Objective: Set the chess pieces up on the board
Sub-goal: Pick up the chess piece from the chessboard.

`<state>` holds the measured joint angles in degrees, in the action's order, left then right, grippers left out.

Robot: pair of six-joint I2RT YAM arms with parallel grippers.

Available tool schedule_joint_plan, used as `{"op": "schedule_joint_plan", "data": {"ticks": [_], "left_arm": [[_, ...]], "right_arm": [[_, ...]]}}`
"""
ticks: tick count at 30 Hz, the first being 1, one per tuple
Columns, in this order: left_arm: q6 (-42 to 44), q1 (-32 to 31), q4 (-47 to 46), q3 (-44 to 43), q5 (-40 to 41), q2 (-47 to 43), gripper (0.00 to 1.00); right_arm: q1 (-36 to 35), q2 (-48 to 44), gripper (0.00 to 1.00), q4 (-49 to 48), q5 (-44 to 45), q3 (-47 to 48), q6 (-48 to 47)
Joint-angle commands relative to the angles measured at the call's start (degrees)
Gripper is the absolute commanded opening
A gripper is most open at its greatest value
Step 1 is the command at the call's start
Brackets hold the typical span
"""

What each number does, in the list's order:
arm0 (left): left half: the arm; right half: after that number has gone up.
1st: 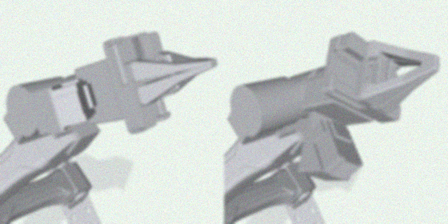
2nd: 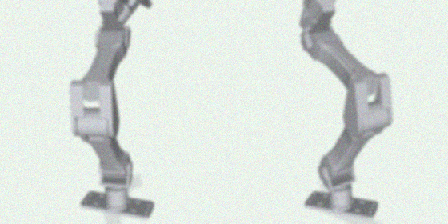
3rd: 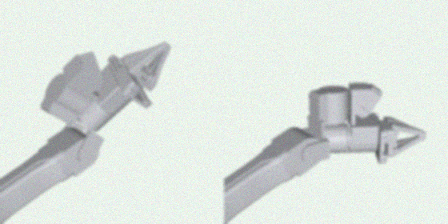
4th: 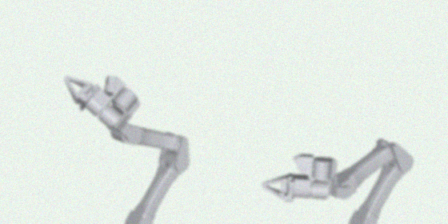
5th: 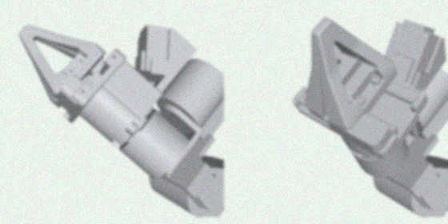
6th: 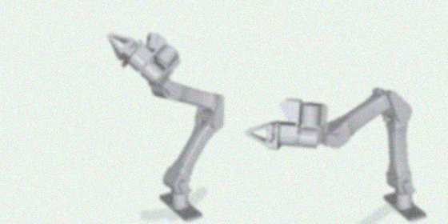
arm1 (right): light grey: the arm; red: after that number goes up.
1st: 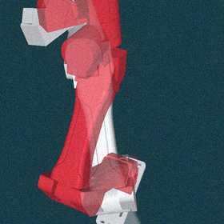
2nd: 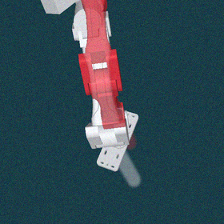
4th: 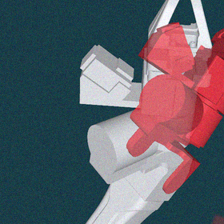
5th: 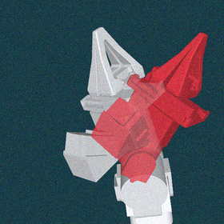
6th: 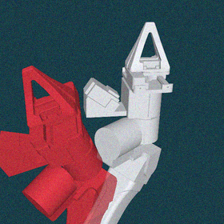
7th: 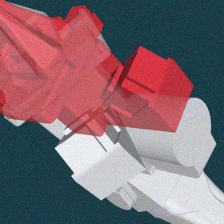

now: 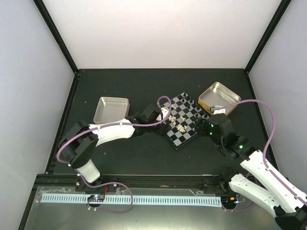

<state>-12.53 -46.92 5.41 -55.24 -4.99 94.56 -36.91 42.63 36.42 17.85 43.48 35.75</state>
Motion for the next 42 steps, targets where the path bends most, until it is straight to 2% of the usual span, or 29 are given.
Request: {"op": "schedule_joint_plan", "data": {"ticks": [1,8,12,17,22,30,38,42], "left_arm": [[-2.68,0.78,3.59,-2.63,-2.37,-1.11,0.69],[-6.74,4.9,6.54,-0.01,-2.71,-11.42,0.69],[-7.38,9.15,8.22,2.27,-2.47,-18.78,0.69],[-11.74,14.27,12.55,2.68,-1.43,-28.25,0.7],[-13.72,15.68,8.0,6.86,-1.82,-35.1,0.73],[-13.64,16.59,6.53,5.37,-5.07,-34.63,0.74],[-13.86,17.38,4.74,4.42,-8.08,-29.92,0.74],[-13.94,17.82,4.11,3.49,-9.61,-27.51,0.74]], "right_arm": [[0.23,0.49,0.76,0.99,0.06,0.33,1.25],[0.29,11.35,0.74,-0.83,-3.29,2.1,0.55],[0.48,21.97,0.69,-1.99,-7.01,5.54,-0.84],[1.7,31.85,0.56,-1.6,-7.76,10.71,-2.33],[4.08,40.94,0.53,-3.59,-8.85,14.69,-7.26],[6.83,54.46,0.47,-4.18,-14.12,21.97,-15.51],[7.71,59.06,0.45,-2.84,-13.18,24.02,-17.6],[7.73,61.37,0.39,-2.58,-13.52,24.28,-18.57]]}}
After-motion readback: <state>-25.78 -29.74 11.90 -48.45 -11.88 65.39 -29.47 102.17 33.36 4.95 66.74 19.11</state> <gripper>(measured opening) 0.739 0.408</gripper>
